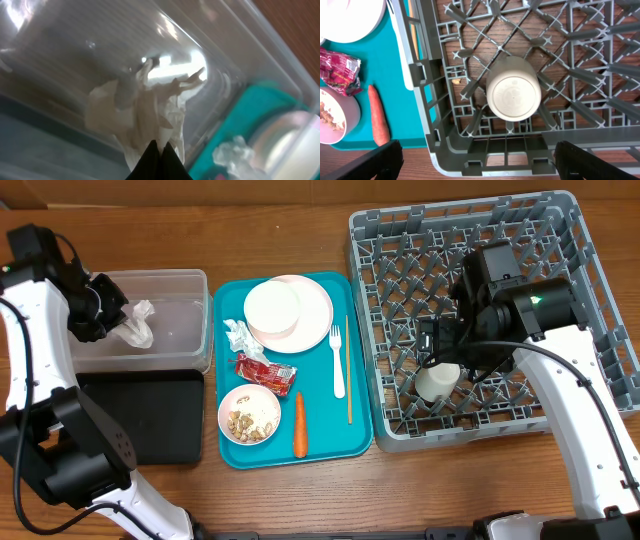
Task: Sort waste into correct bins and load items into the dishwasher
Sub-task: 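Carry the tissue left and drop it into the clear plastic bin, then grasp another crumpled tissue near the white plate with the left gripper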
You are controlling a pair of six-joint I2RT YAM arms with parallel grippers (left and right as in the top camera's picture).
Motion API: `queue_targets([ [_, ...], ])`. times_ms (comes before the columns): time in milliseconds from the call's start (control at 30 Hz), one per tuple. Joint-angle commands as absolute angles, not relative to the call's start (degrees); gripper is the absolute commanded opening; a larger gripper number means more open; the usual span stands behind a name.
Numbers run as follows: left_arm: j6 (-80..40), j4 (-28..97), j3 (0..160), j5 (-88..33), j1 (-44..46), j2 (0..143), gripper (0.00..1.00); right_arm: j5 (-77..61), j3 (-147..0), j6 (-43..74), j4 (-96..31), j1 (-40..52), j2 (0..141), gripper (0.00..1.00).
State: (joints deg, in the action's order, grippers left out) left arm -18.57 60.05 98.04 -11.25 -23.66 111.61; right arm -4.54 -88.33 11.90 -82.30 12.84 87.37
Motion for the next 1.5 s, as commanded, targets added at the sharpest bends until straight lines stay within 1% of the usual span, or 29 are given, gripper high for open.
queue_targets([
  [0,-19.6,55.7,93.6,-7.8,-23.7,112.1,0.04,-4.8,-89.5,11.6,-82.2,13.0,86.7,1.0],
  [167,-21.5,50.2,87.8,-2.2,-23.7,112.1,0.05,-4.8,-89.5,11.6,-82.2,13.0,86.7,1.0],
  [200,-21.6,49.1,86.6,-1.0,-23.7,112.1,0.08,-4.8,-89.5,11.6,-82.2,13.0,86.7,1.0],
  [233,-21.7,47.8,85.2,0.8,-23.7,112.1,0.15,-4.8,-89.5,11.6,-82.2,13.0,86.7,1.0],
  [267,-21.6,46.6,84.0,2.4,-23.7,112.1,0.24,-4.8,-89.5,11.6,-82.2,13.0,86.7,1.0],
  [300,-21.6,45.4,82.8,3.9,-23.7,112.1,0.31,-4.8,-89.5,11.6,-82.2,13.0,86.7,1.0],
  [367,-21.6,43.4,80.9,4.8,-23.7,112.1,0.35,-4.8,-89.5,11.6,-82.2,13.0,86.7,1.0],
  [467,-21.7,42.2,80.8,2.9,-23.7,112.1,0.63,-4.8,-89.5,11.6,-82.2,13.0,86.7,1.0],
  [533,-21.3,41.9,81.9,0.4,-23.6,112.0,0.94,-4.8,-89.5,11.6,-82.2,13.0,86.7,1.0],
  [567,-20.7,42.2,82.9,-0.5,-23.6,111.9,1.0,-4.8,-89.5,11.6,-82.2,13.0,86.7,1.0],
  [667,-20.1,45.5,87.7,-1.3,-23.6,111.8,1.0,-4.8,-89.5,11.6,-82.2,13.0,86.7,1.0],
  [1033,-20.1,66.1,112.3,-3.0,-21.9,111.7,1.0,-4.8,-89.5,11.6,-82.2,13.0,86.7,1.0],
  [1200,-19.3,77.0,115.2,-14.4,-18.3,111.7,1.0,-4.8,-89.5,11.6,-82.2,13.0,86.7,1.0],
  [1300,-17.8,82.9,114.1,-13.9,-14.2,111.8,1.0,-4.8,-89.5,11.6,-82.2,13.0,86.7,1.0],
  [1367,-15.2,84.9,112.6,-13.5,-10.5,111.8,0.91,-4.8,-89.5,11.6,-82.2,13.0,86.7,1.0],
  [1400,-13.8,86.4,111.8,-13.5,-7.7,111.8,0.6,-4.8,-89.5,11.6,-82.2,13.0,86.7,1.0],
  [1433,-13.4,86.9,111.6,-13.4,-6.8,111.8,0.12,-4.8,-89.5,11.6,-82.2,13.0,86.7,1.0],
  [1467,-13.3,87.5,111.5,-12.9,-5.6,111.8,0.05,-4.8,-89.5,11.6,-82.2,13.0,86.7,1.0],
])
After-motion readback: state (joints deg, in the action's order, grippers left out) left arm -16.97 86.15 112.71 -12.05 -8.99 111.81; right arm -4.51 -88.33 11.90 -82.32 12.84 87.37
